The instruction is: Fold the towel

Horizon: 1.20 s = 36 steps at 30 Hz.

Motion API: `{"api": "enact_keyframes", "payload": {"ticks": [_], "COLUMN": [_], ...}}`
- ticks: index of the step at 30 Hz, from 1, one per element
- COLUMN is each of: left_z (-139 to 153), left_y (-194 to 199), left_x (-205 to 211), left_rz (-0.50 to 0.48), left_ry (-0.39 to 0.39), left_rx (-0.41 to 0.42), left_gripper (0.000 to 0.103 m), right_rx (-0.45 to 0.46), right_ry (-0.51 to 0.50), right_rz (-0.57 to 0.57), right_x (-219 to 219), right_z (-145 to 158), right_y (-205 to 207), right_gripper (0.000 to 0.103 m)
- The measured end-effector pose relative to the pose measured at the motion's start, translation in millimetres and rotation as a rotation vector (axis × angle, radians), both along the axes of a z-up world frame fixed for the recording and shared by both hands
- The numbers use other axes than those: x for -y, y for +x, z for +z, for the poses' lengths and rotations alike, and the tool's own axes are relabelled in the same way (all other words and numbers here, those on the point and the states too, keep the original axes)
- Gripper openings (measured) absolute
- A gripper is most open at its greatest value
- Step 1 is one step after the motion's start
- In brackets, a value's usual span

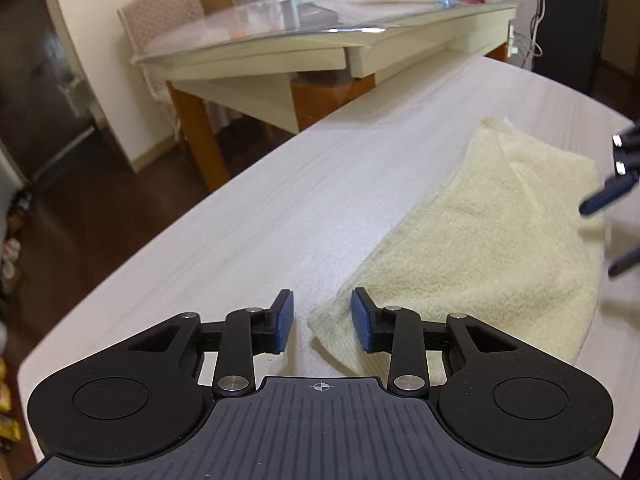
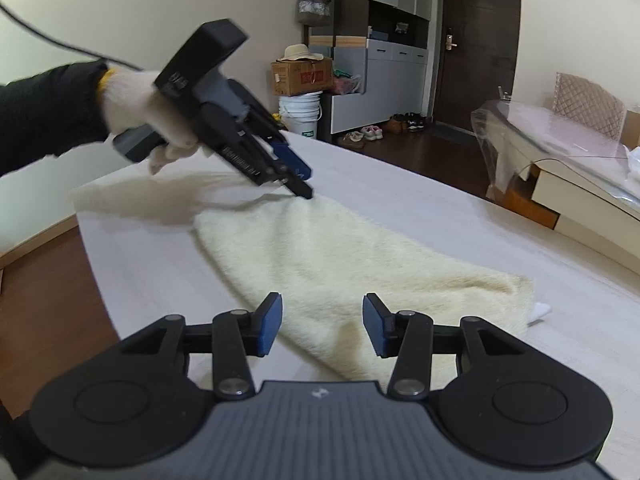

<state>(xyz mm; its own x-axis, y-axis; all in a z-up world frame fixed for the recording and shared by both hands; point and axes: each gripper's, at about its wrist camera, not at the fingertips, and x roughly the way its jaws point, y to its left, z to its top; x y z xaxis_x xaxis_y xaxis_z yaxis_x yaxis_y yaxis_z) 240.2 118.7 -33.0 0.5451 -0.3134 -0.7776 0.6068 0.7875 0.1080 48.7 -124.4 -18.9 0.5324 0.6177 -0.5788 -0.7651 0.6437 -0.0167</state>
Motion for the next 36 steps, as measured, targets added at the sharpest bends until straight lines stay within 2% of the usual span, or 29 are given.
{"api": "enact_keyframes", "payload": {"ticks": [2,8,14,20,26,31,36], "left_z": [-1,1,4,7,8,8,13], "left_y": [-3,-24,-68,-115,-146,-153,-160], "left_x": [1,0,-2,8,17,19,4], "left_rz": [0.01,0.084,0.22,0.272,0.288,0.296,0.309], "left_ry": [-0.007,0.003,-0.037,-0.035,-0.058,-0.103,-0.158], "left_rx": [-0.006,-0.022,-0.07,-0.083,-0.11,-0.125,-0.129], "left_gripper": [0.024,0.023,0.023,0.023,0.02,0.02,0.034], "right_rx": [0.021,0.052,0.104,0.173,0.274,0.413,0.589], "right_ry": [-0.011,-0.042,-0.045,-0.076,-0.16,-0.303,-0.441], "right_rz": [0.003,0.034,0.088,0.18,0.306,0.368,0.391], "right_x": [-2,-8,-9,-24,-40,-52,-72], "right_z": [0,1,6,-1,-12,-35,-61], "right_y": [-5,-12,-35,-69,-109,-135,-142], "right_gripper": [0.049,0.053,0.054,0.054,0.054,0.054,0.053]}}
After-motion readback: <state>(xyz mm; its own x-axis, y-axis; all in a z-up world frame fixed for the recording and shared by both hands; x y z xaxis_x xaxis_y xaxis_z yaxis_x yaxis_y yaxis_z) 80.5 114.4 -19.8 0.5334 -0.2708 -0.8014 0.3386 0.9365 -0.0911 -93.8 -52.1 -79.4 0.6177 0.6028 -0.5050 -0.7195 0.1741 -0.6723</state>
